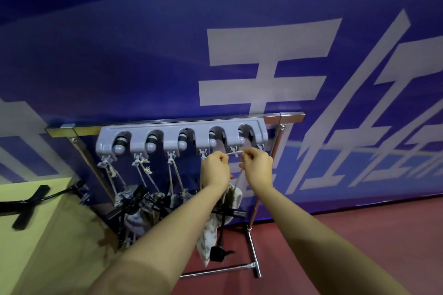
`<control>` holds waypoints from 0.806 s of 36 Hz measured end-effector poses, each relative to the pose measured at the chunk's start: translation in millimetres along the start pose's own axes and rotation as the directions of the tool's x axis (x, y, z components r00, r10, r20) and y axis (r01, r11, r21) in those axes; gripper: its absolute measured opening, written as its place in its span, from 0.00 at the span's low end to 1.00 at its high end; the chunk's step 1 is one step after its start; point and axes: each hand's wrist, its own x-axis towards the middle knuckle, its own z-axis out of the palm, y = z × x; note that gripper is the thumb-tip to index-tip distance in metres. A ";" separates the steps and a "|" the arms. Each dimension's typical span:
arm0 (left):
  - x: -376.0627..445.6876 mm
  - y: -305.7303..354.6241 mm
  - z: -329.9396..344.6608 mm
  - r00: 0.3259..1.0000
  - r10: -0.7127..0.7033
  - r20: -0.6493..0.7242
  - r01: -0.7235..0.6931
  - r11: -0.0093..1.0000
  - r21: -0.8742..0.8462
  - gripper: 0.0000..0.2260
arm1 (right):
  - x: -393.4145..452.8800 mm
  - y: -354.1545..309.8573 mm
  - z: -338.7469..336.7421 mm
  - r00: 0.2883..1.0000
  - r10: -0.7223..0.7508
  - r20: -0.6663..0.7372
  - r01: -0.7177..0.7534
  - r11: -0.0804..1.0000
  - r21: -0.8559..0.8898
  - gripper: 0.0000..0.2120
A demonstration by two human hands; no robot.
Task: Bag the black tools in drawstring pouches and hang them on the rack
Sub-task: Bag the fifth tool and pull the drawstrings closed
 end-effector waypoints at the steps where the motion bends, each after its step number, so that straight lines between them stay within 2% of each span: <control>1: 0.2 -1.1 0.4 1.000 0.007 0.007 -0.007 1.000 0.022 0.15 | 0.7 -0.3 -0.4 1.000 0.005 0.014 -0.005 1.000 -0.005 0.11; 7: -5.4 -15.9 11.0 0.999 0.004 0.045 -0.011 0.987 0.158 0.17 | -6.7 8.4 7.3 0.994 -0.001 0.105 0.010 0.996 -0.084 0.10; 9: -8.4 -15.1 11.1 0.997 0.037 0.071 -0.050 0.980 0.193 0.17 | -12.3 6.2 6.4 0.995 -0.014 0.095 0.025 0.994 -0.109 0.09; 15: -25.9 -15.9 -10.7 0.985 0.102 0.140 -0.140 0.944 0.298 0.08 | -35.4 5.5 1.9 1.000 0.014 0.020 -0.011 0.991 -0.136 0.07; 22: -40.7 -38.4 -47.8 0.990 0.098 0.100 -0.122 0.954 0.274 0.05 | -64.1 -0.2 15.5 0.992 0.003 0.123 0.008 0.996 -0.090 0.05; 29: -46.1 -64.6 -116.7 0.997 0.072 0.021 -0.075 0.959 0.272 0.06 | -96.0 -30.0 54.4 0.953 -0.103 0.285 0.123 0.991 -0.053 0.04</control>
